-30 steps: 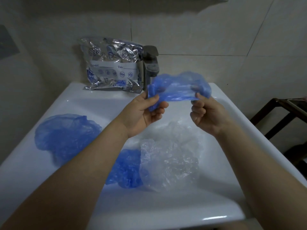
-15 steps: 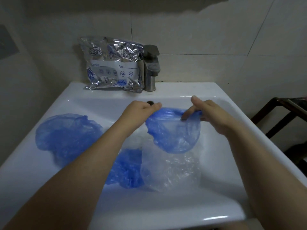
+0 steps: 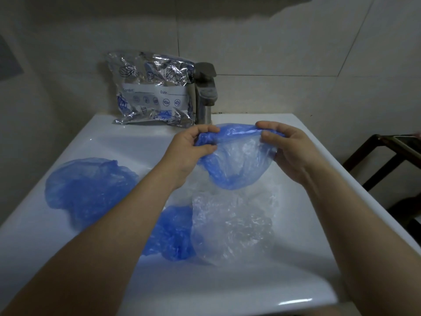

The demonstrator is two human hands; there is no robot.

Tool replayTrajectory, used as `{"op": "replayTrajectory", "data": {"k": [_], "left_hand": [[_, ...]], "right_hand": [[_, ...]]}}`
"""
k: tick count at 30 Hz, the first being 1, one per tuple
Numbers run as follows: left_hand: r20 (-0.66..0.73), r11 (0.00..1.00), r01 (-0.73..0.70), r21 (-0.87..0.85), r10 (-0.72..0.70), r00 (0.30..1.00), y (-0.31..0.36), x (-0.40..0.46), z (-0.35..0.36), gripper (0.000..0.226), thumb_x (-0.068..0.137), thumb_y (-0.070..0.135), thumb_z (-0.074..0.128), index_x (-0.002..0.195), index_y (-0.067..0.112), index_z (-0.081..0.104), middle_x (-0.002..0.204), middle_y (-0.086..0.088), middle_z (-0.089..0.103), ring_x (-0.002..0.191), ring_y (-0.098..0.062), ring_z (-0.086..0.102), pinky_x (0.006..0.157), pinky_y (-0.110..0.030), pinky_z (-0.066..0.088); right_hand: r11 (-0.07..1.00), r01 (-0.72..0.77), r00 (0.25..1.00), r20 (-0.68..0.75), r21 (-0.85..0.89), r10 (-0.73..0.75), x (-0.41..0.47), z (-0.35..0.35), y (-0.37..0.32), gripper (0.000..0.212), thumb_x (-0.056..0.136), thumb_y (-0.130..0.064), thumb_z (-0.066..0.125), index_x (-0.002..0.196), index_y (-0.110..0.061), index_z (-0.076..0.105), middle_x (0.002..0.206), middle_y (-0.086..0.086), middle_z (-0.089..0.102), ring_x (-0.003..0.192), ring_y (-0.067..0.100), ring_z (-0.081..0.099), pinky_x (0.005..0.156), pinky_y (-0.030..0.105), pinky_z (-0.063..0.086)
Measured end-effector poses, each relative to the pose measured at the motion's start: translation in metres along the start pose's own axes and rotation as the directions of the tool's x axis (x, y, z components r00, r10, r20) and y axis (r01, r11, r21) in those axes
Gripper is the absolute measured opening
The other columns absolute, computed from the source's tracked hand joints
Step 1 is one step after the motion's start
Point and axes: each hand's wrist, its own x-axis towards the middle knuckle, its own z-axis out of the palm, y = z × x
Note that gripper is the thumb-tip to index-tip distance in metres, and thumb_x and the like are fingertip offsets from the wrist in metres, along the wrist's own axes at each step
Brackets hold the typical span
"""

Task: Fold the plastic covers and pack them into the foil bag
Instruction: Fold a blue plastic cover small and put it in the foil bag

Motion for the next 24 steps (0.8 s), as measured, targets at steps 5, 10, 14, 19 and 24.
{"op": "replayTrajectory", "data": {"k": [5,10,14,19,24], "left_hand": [[0.000,0.997,0.032,-0.076,-0.032,0.999,0.001,0.001,-0.001,0.040,0.081,-0.011,0.059,0.099,0.025,0.066,0.101,0.005,0.066,0.088,-0.003,0.061,0.084,-0.016,0.051],[-0.056,0.993,0.031,0.110,-0.025,0.998,-0.001,0.000,-0.003,0.032,0.083,-0.004,0.062,0.105,0.019,0.065,0.084,0.007,0.066,0.067,0.007,0.061,0.066,-0.007,0.047],[-0.082,0.990,0.060,0.125,-0.050,0.995,-0.001,-0.001,0.000,0.017,0.087,0.003,0.060,0.085,0.020,0.064,0.072,0.006,0.061,0.056,0.006,0.056,0.060,-0.009,0.046],[-0.003,0.981,0.173,-0.092,-0.174,0.985,0.002,0.000,-0.004,0.018,0.091,0.005,0.053,0.105,0.013,0.061,0.087,0.001,0.064,0.077,-0.009,0.062,0.068,-0.020,0.052],[0.001,0.979,0.123,-0.164,-0.125,0.992,0.002,-0.001,-0.007,0.033,0.091,-0.006,0.048,0.101,0.024,0.060,0.092,0.005,0.063,0.076,-0.007,0.063,0.067,-0.020,0.053]], "right_hand": [[0.907,0.123,0.992,0.071,-0.403,-0.103,-0.004,-0.002,0.000,0.024,0.087,0.005,0.055,0.090,-0.017,0.066,0.082,-0.003,0.067,0.067,0.001,0.063,0.068,0.014,0.051],[0.540,0.256,0.963,0.165,-0.802,-0.212,-0.004,-0.001,-0.002,0.016,0.089,-0.002,0.058,0.094,-0.015,0.066,0.085,-0.001,0.060,0.076,0.011,0.054,0.063,0.017,0.039],[0.680,0.199,0.977,0.093,-0.705,-0.189,-0.003,-0.007,-0.001,0.015,0.091,-0.008,0.055,0.084,-0.017,0.063,0.078,-0.007,0.058,0.071,0.005,0.052,0.064,0.011,0.040],[0.913,0.085,0.991,0.133,-0.398,-0.034,-0.002,-0.012,0.003,0.020,0.089,-0.001,0.056,0.083,-0.015,0.069,0.074,-0.005,0.068,0.070,0.008,0.060,0.069,0.019,0.047],[0.991,-0.010,0.992,0.126,-0.136,0.027,-0.002,-0.012,0.001,0.024,0.090,0.001,0.051,0.096,-0.016,0.067,0.083,0.003,0.067,0.071,0.013,0.064,0.064,0.022,0.053]]}}
